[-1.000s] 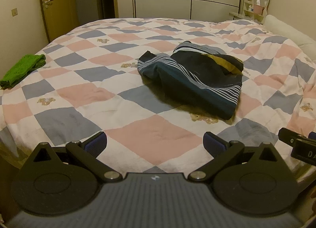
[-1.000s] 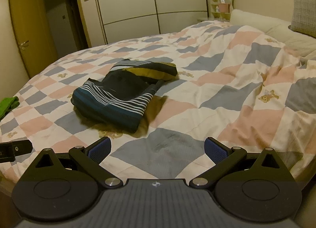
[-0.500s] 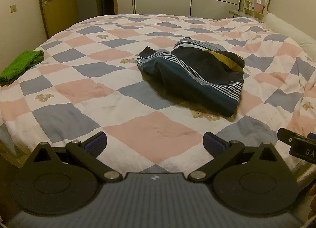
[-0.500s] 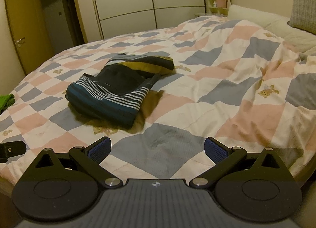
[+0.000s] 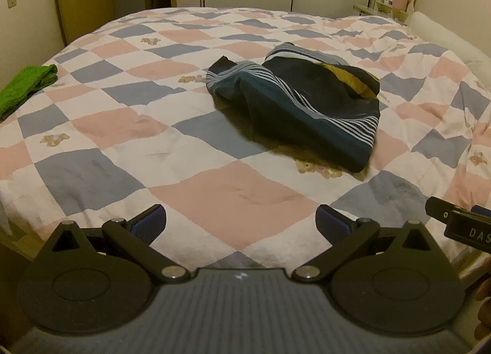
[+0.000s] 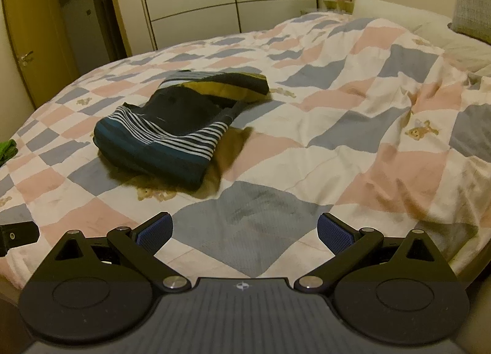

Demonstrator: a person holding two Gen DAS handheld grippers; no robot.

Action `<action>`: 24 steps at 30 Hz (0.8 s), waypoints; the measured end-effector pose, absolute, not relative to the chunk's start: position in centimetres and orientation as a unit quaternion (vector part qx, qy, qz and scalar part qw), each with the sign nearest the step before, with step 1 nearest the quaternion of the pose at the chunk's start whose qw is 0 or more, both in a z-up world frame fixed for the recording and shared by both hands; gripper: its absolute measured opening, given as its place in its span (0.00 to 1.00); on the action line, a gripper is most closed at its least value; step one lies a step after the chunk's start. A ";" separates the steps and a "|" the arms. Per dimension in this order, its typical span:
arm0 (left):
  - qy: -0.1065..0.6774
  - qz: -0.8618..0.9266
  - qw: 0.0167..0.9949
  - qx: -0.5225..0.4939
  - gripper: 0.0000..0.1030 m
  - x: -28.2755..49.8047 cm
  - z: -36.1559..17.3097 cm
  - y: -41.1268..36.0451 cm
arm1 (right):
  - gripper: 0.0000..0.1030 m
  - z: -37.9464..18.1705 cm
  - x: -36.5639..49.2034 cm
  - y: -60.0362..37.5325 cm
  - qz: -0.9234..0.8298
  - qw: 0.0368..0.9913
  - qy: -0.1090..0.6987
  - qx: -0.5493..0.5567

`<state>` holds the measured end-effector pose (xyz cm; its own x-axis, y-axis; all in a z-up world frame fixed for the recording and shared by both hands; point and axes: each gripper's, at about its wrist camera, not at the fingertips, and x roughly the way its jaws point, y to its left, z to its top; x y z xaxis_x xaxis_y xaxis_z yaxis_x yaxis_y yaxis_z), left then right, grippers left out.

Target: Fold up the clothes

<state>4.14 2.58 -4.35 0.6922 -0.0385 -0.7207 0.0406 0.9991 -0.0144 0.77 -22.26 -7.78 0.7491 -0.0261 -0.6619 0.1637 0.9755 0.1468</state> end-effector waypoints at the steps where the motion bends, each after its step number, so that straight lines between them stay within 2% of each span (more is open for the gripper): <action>1: 0.393 -0.022 0.919 0.001 1.00 4.4 -4.5 2.6 | 1.00 -7.9 1.0 -22.2 -0.051 0.930 0.352 0.097; 9: 0.397 -0.020 0.917 -0.002 1.00 7.0 -5.7 3.3 | 1.00 -8.9 2.4 -22.7 -0.048 0.929 0.349 0.109; 14: 0.411 -0.024 0.911 0.004 0.99 9.9 -7.3 3.6 | 1.00 -10.3 3.7 -23.9 -0.047 0.923 0.346 0.160; 24: 0.416 -0.075 0.906 0.009 0.99 20.8 -9.3 4.1 | 1.00 -13.6 10.2 -25.4 0.006 0.904 0.326 0.276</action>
<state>20.77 4.12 -9.30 0.6431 -0.1285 -0.7549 0.1432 0.9886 -0.0462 10.23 -25.36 -13.56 0.7870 0.1916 -0.5864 0.1691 0.8471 0.5037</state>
